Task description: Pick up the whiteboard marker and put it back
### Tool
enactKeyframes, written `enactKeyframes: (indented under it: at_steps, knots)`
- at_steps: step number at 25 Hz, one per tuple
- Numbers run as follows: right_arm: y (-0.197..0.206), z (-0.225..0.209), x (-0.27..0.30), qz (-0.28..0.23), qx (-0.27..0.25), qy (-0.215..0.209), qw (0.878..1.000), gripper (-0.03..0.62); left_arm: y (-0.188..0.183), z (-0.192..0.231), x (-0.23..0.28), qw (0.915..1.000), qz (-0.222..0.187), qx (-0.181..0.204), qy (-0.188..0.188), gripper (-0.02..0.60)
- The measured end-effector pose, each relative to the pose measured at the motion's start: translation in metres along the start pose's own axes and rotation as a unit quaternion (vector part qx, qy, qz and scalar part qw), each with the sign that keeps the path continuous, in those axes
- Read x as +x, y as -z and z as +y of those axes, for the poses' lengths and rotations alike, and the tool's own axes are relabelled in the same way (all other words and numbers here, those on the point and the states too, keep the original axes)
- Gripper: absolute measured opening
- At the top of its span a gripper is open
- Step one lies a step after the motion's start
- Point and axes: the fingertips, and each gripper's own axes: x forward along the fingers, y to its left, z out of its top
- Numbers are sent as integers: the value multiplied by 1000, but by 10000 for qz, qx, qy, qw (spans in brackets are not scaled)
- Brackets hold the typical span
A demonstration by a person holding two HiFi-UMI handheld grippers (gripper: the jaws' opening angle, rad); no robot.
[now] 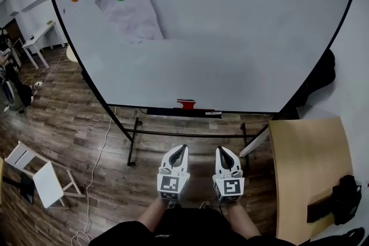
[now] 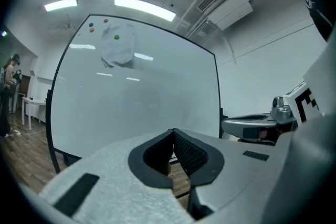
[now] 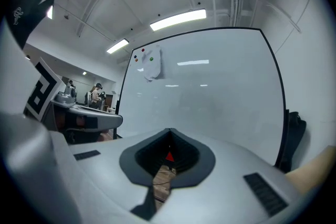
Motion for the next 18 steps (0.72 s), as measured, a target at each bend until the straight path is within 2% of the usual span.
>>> enactKeyframes:
  at_steps: [6,11,12,15,18]
  knots:
    - [-1,-11,-12,-69,-35,-82,9999,2,-11,-23,3,9999,-160,-30,23,5]
    - [-8,-14,-25,-142,30,-121,9998,2,-13,-31,-3,9993,-7,359,-83,5]
    - [-9,-16,-26,-158,35,-126,9998,2,-16,-34,-3,9993,-45,350,-75,5]
    - [-10,-19,-28,-173,24,-159,9997,2,-23,-42,-2,9998,-216,6,-41,5]
    - [-12,-19,-32,-195,-11,-180,9996,2,-22,-46,-3,9997,-218,-53,-40,5]
